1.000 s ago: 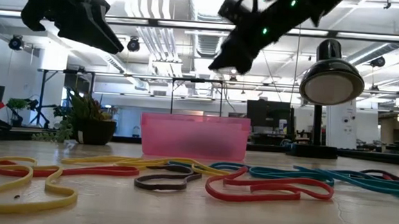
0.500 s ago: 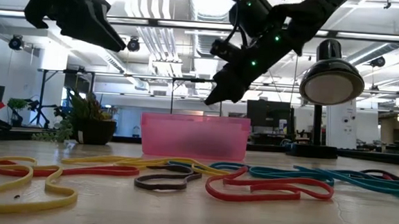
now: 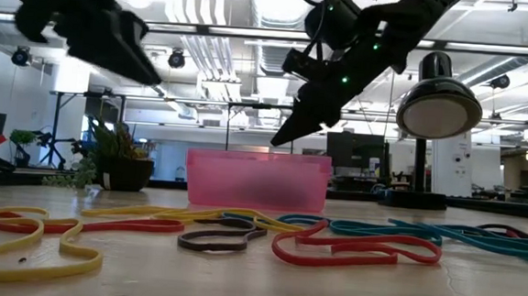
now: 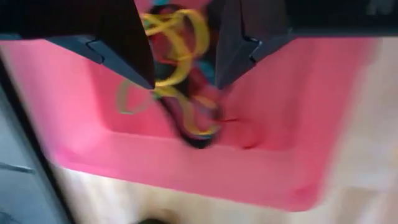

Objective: Pick and place rubber bands into bin
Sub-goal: Put the yellow rubber bands into the pink bin

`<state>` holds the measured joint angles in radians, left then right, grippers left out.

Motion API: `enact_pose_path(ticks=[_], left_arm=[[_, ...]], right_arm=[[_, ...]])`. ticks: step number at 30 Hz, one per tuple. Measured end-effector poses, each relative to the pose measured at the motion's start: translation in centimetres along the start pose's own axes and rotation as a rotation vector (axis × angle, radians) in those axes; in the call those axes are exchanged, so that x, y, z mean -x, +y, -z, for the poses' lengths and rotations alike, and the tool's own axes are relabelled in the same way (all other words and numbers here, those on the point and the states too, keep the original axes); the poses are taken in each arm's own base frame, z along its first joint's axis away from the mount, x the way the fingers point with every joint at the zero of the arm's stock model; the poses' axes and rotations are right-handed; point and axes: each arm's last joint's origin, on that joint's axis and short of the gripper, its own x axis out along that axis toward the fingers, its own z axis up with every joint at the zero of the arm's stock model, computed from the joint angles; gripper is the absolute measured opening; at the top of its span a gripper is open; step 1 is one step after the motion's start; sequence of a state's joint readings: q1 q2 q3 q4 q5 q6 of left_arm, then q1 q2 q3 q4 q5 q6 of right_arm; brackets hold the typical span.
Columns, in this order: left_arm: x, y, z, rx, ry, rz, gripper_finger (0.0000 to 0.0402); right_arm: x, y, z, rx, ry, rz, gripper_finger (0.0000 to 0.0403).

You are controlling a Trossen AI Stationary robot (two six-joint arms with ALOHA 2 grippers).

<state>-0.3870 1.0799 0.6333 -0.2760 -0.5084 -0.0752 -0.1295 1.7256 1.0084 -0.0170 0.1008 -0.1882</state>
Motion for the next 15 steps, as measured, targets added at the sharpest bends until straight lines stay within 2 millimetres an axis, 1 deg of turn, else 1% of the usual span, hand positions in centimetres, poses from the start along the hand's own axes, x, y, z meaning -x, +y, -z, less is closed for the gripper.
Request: enact_pose_path(ticks=[4, 7, 9, 12, 15], left_arm=[[-1.4, -1.2, 0.0, -0.004, 0.013, 0.136, 0.0116], [-2.4, -1.9, -0.3, 0.006, -0.006, 0.192, 0.0116], [-3.0, -2.4, -0.3, 0.009, -0.011, 0.222, 0.0116], [-3.9, -3.0, 0.1, 0.027, 0.032, 0.275, 0.0116], [-4.5, -3.7, 0.8, 0.074, 0.1, 0.288, 0.0116]], right_arm=[[0.8, 2.4, -0.4, 0.082, -0.003, -0.06, 0.0166], [1.9, 4.6, -1.0, 0.156, -0.024, -0.105, 0.0159], [3.0, 6.1, -1.3, 0.197, -0.039, -0.137, 0.0153], [4.9, 8.0, -1.7, 0.24, -0.05, -0.184, 0.0144], [6.9, 9.7, -1.8, 0.236, -0.05, -0.231, 0.0137]])
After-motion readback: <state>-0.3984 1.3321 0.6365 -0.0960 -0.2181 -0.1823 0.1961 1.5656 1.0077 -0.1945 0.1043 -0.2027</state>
